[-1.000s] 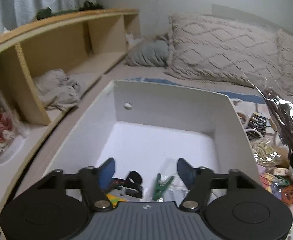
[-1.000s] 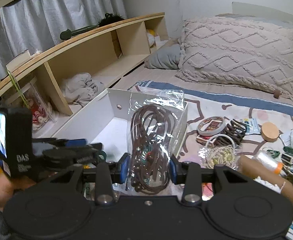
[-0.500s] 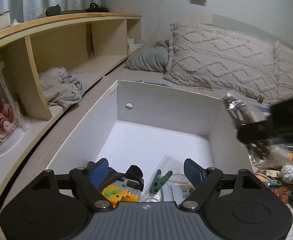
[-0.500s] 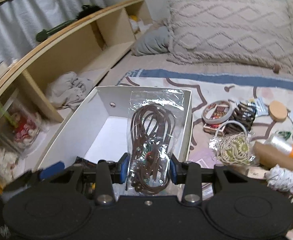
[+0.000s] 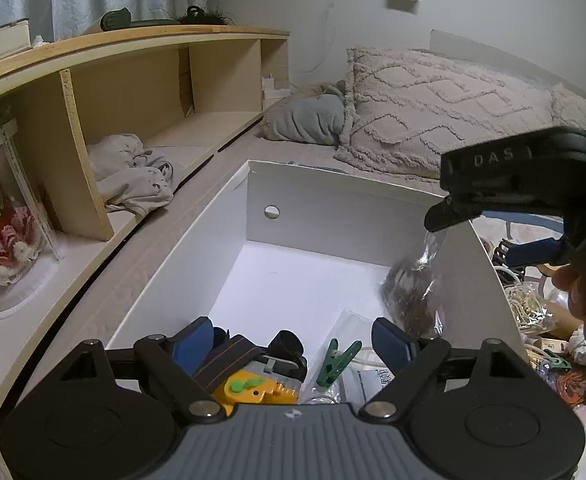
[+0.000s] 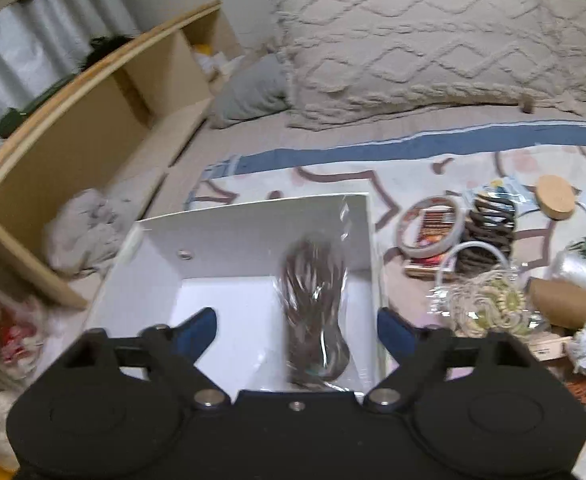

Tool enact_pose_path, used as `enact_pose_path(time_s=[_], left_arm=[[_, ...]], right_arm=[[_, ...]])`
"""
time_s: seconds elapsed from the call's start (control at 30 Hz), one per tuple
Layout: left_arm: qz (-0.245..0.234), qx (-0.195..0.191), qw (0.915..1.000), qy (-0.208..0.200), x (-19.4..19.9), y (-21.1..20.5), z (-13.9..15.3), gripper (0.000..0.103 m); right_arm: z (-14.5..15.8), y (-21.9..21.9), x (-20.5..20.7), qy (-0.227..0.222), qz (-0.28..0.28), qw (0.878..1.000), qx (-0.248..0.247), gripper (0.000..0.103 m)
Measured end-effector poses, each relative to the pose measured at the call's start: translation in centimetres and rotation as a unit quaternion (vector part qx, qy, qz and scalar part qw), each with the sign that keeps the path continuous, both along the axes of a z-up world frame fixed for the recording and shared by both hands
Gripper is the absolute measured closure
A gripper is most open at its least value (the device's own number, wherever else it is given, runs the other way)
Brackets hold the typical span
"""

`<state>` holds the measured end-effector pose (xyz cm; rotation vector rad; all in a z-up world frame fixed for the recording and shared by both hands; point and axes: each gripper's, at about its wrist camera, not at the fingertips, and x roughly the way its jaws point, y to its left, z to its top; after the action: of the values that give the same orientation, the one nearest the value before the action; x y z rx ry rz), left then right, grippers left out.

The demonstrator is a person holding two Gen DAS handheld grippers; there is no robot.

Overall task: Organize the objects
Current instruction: 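Open the left gripper to drop the clothespin while the right gripper releases the cord bag into the box, then withdraw both tools up and back from the white box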

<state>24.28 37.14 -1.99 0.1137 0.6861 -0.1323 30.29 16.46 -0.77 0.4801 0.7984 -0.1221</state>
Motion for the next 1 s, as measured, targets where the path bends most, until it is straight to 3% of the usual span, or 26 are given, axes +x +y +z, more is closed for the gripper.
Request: enact_pose_path(time_s=[0.6, 1.0], left_arm=[[-0.002, 0.003, 0.9999, 0.016, 0.0, -0.7, -0.1, 0.012], [0.0, -0.006, 0.9999, 0.014, -0.9, -1.1, 0.9, 0.005]], right_arm=[[0.8, -0.9, -2.1, -0.022, 0.11, 0.994, 0.004, 0.01], [1.6, -1.7, -5.1, -0.045, 0.146, 0.987, -0.039, 0.004]])
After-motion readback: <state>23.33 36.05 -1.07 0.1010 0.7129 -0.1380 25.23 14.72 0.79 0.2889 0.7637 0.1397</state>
